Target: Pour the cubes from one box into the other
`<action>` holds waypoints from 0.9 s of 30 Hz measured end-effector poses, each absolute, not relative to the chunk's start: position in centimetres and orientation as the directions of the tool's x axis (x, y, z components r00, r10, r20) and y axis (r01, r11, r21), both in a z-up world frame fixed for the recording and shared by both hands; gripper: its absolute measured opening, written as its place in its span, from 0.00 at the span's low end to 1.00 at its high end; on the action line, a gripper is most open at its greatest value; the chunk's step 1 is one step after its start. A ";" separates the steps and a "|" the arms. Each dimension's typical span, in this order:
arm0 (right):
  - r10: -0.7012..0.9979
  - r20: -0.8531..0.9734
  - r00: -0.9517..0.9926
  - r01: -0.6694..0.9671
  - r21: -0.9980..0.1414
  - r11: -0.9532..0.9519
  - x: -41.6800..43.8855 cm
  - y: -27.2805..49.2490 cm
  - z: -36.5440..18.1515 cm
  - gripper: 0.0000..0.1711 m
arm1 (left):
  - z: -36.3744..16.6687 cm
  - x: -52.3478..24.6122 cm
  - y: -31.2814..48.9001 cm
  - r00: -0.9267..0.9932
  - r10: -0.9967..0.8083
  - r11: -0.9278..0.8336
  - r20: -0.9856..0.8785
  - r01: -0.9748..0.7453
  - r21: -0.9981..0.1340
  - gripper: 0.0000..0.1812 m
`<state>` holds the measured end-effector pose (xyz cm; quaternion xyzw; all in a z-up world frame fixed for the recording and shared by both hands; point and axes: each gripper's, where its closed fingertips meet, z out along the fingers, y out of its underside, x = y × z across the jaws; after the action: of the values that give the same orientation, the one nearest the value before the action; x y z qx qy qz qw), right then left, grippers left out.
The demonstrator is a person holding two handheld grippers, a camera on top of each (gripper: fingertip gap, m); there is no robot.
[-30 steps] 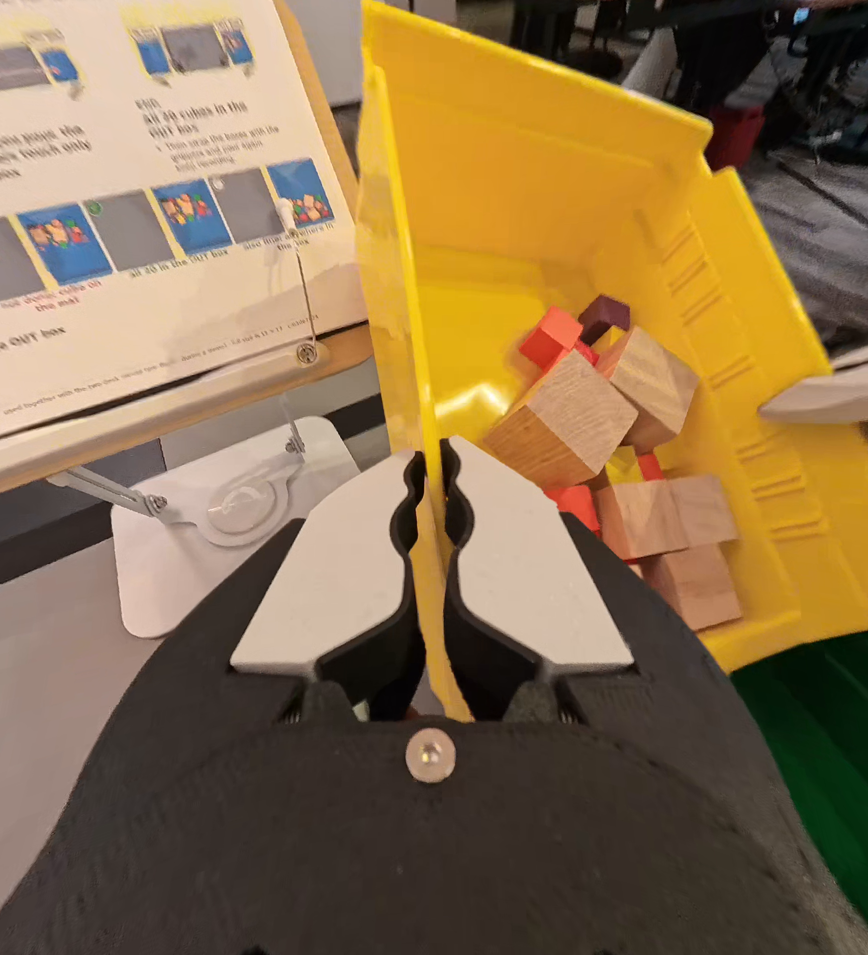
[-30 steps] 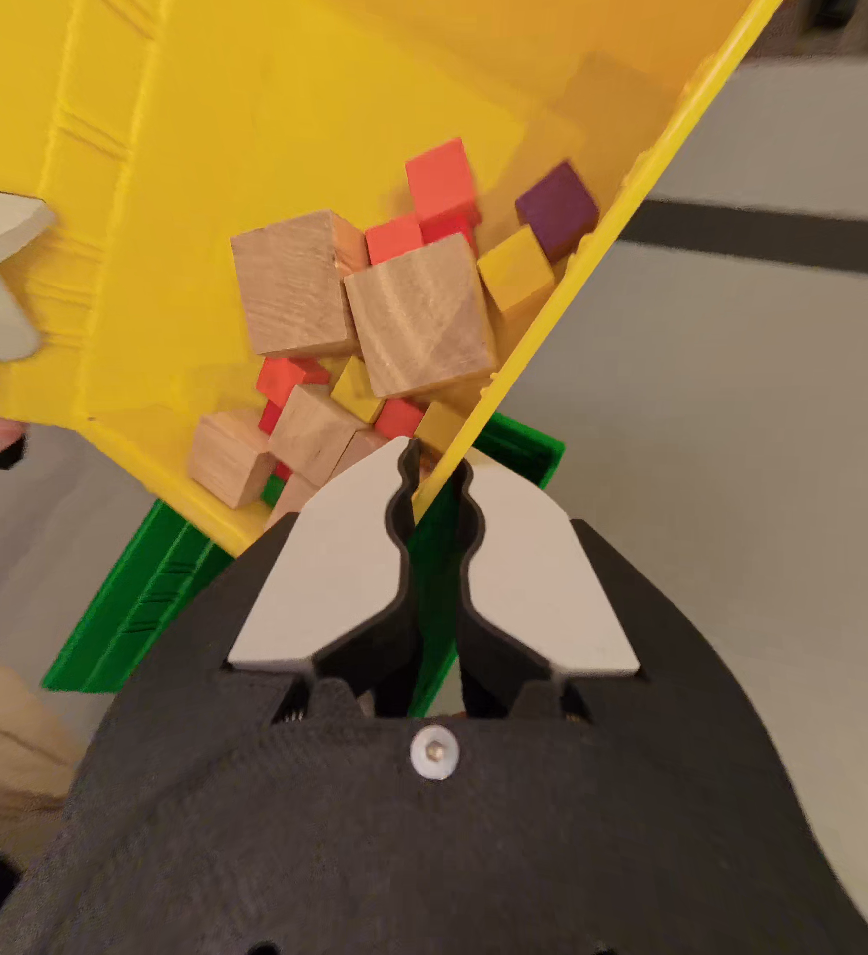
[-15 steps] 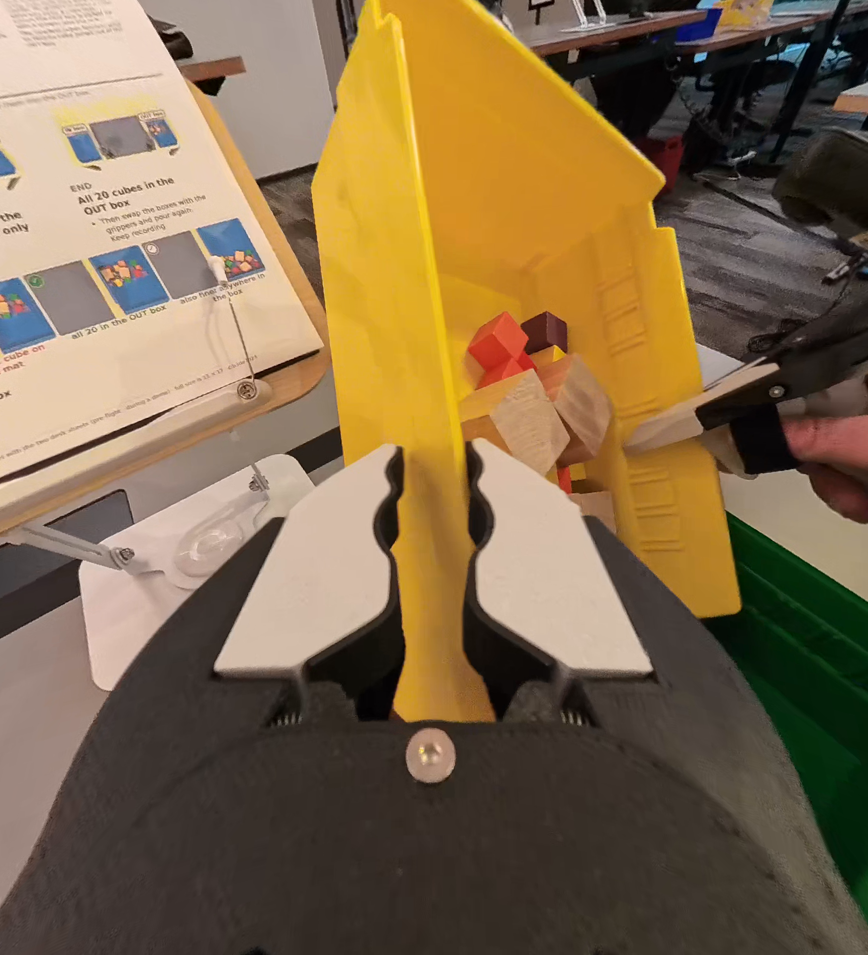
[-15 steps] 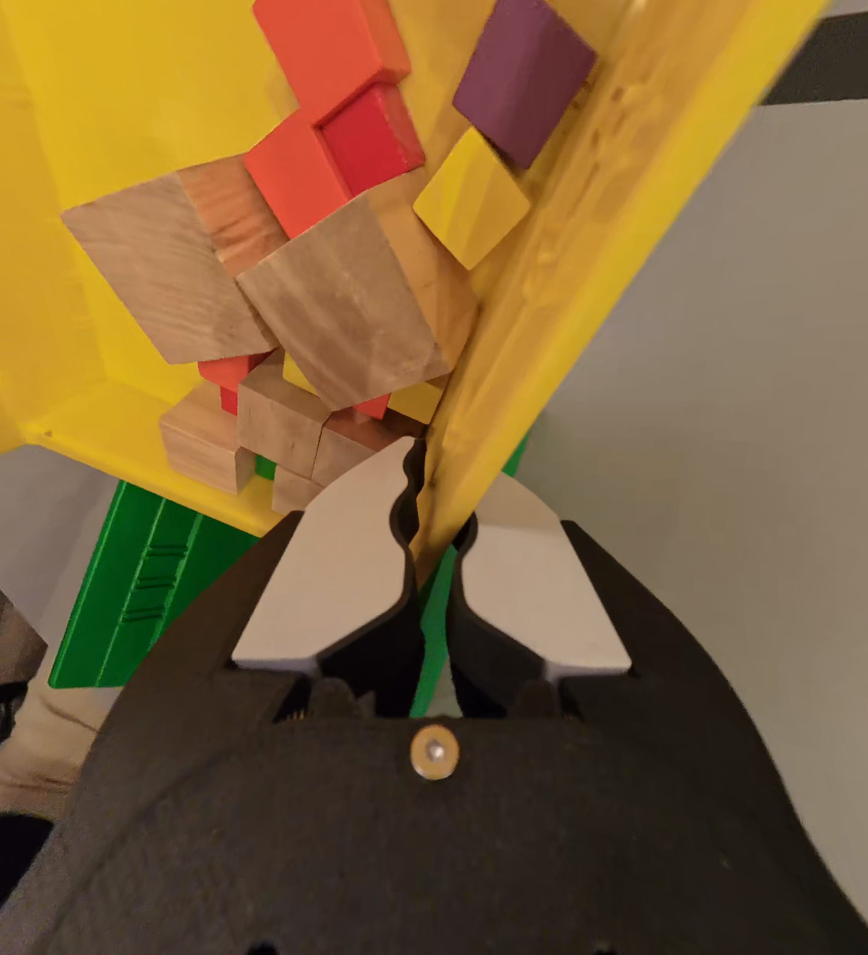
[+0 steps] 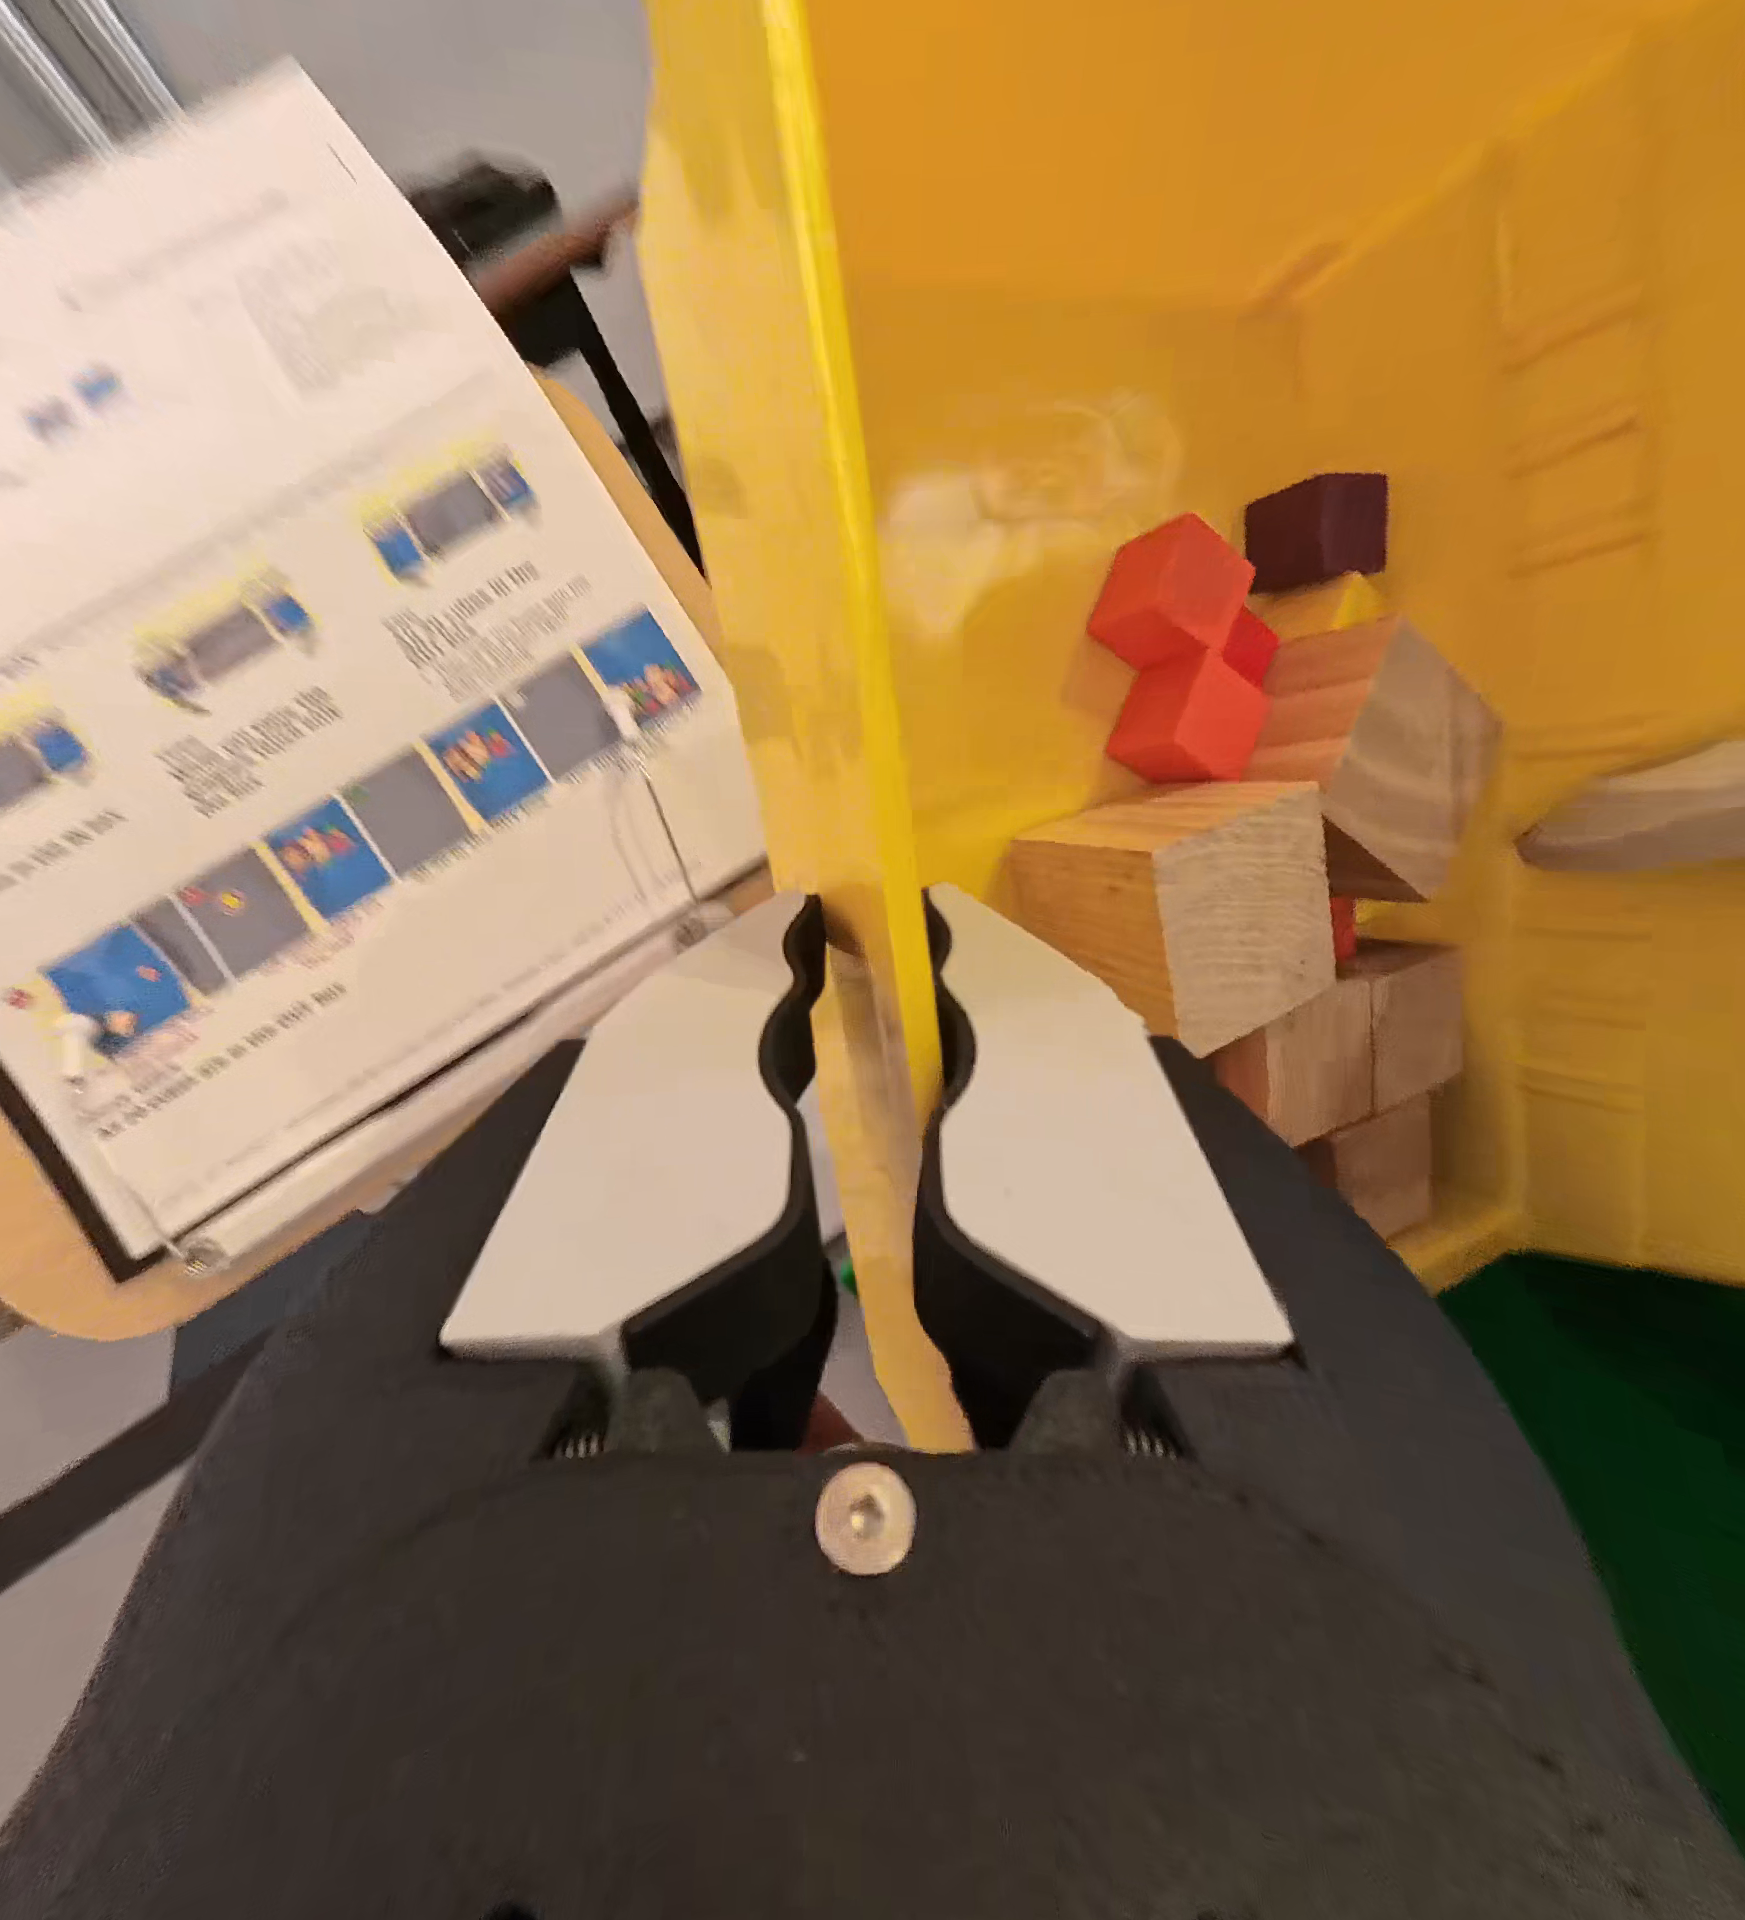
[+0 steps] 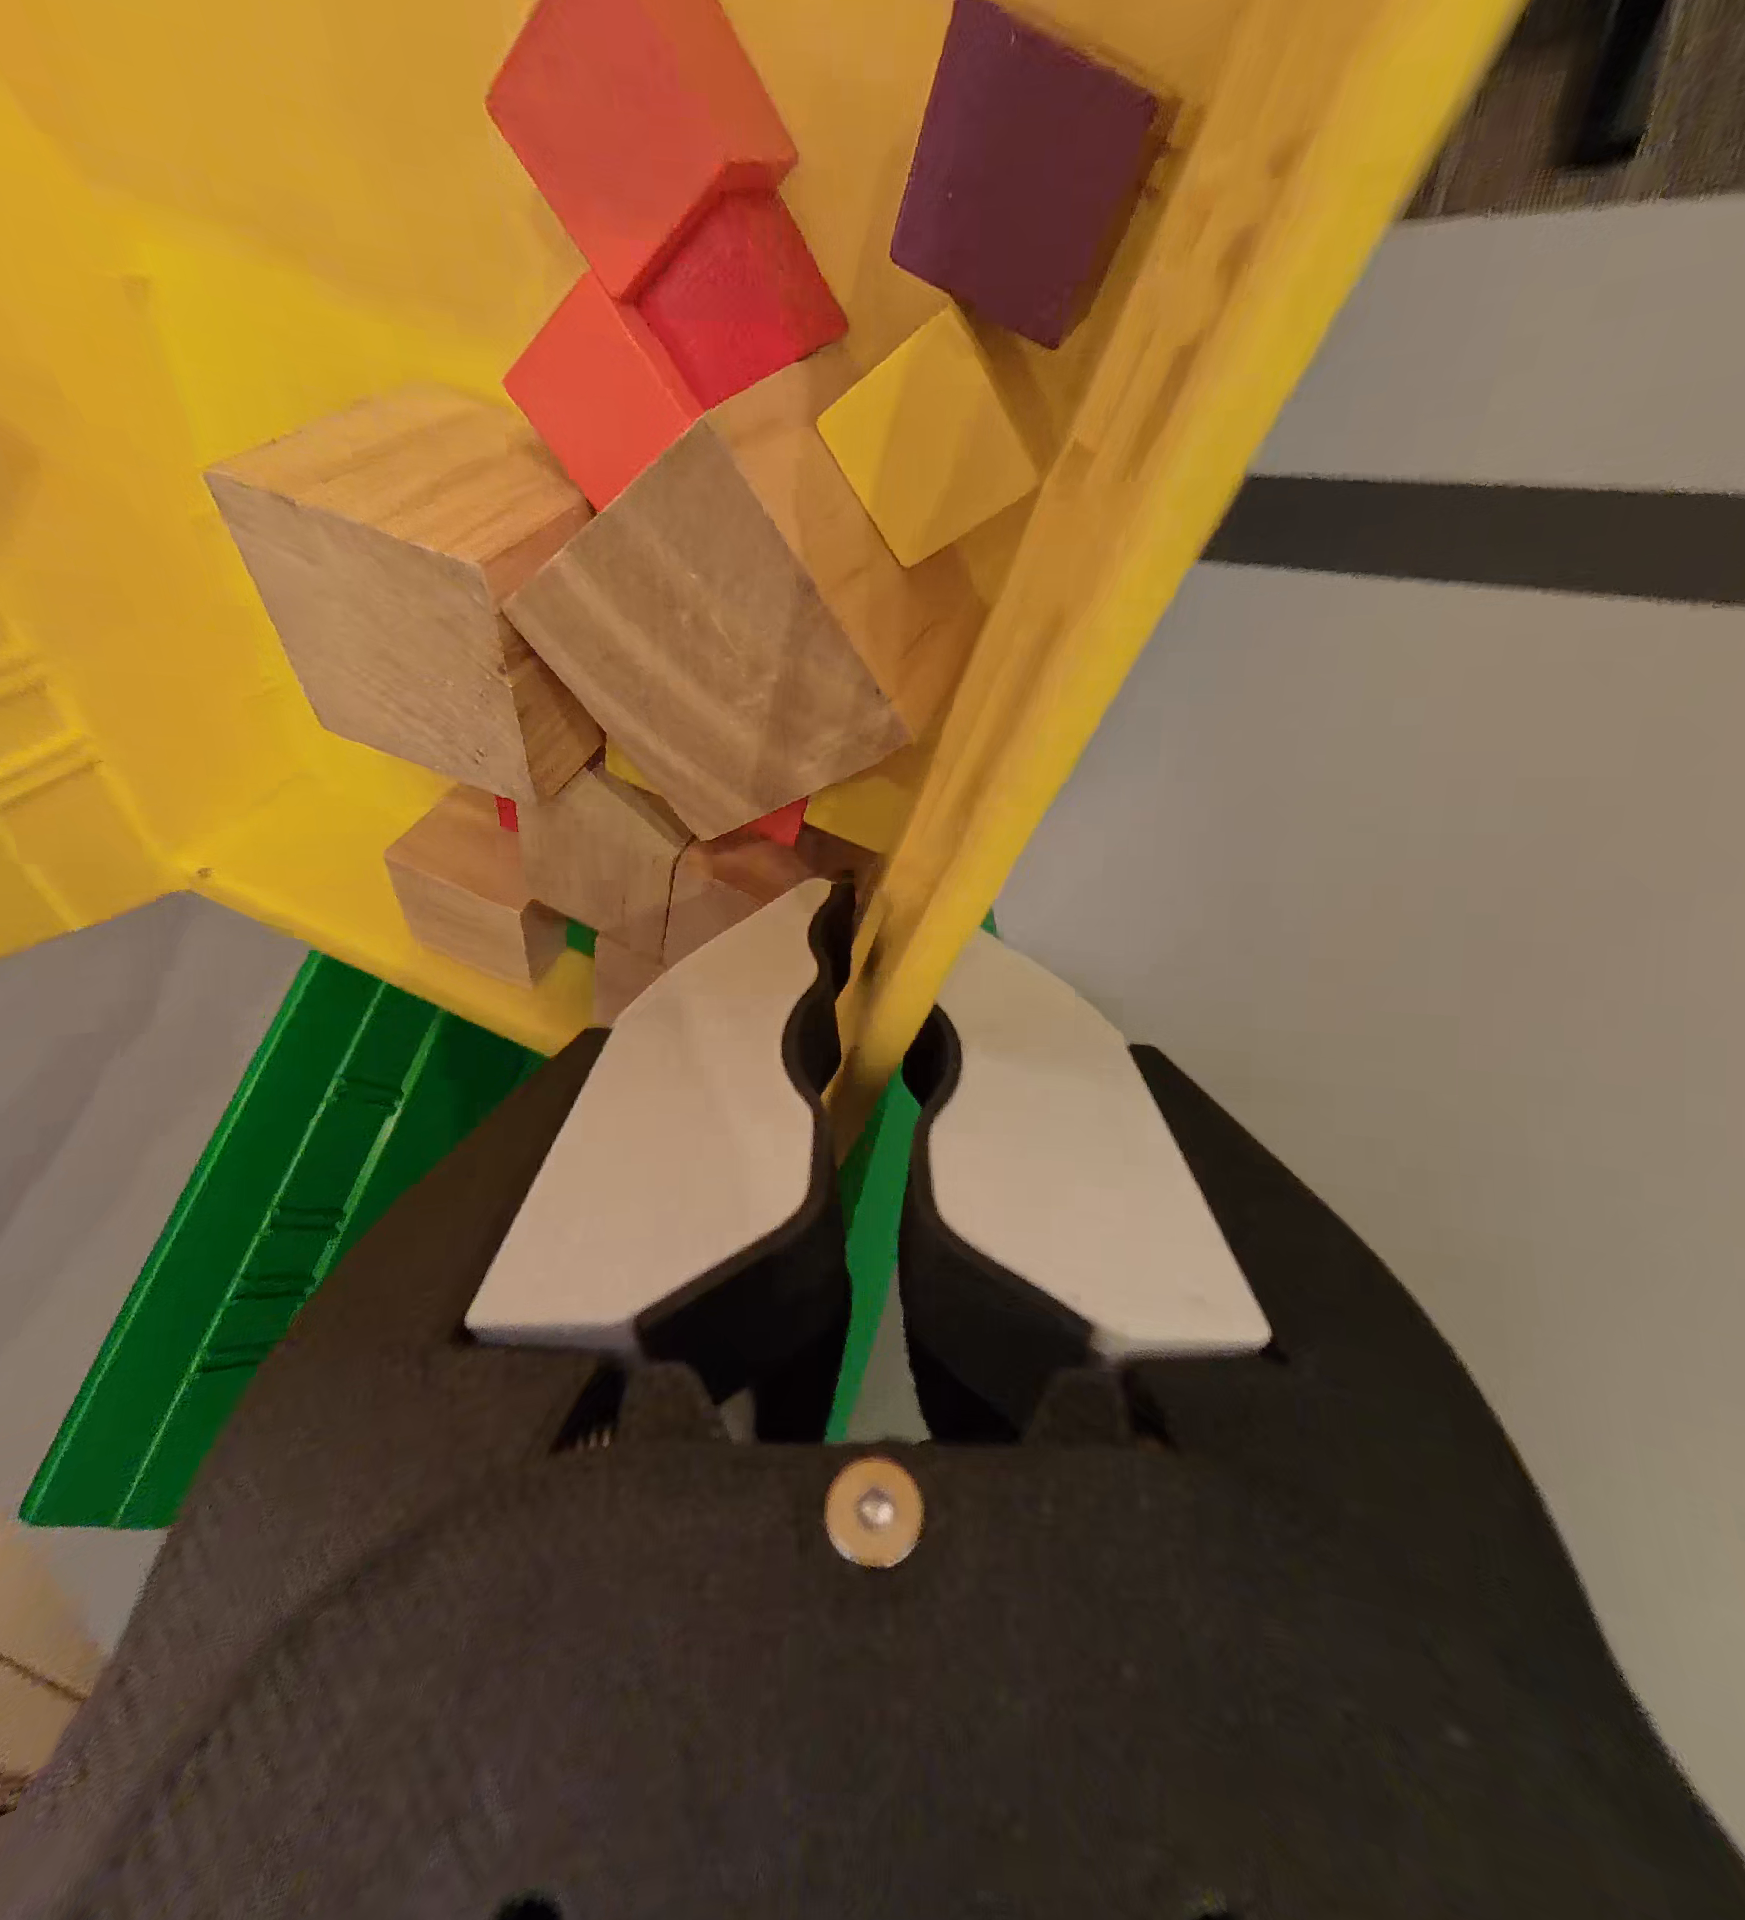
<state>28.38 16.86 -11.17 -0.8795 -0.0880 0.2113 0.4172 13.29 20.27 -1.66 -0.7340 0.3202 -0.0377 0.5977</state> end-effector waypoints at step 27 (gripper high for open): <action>0.424 -0.182 0.887 -0.058 -0.955 -0.290 28.2 21.9 -6.4 0.02 | 3.9 13.1 21.4 0.831 -0.280 0.451 -0.480 -0.328 -0.830 0.06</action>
<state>28.21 21.86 -6.36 -0.7760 -0.1181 0.2062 0.5842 13.09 21.36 3.94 -0.5239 0.2900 0.0150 0.8008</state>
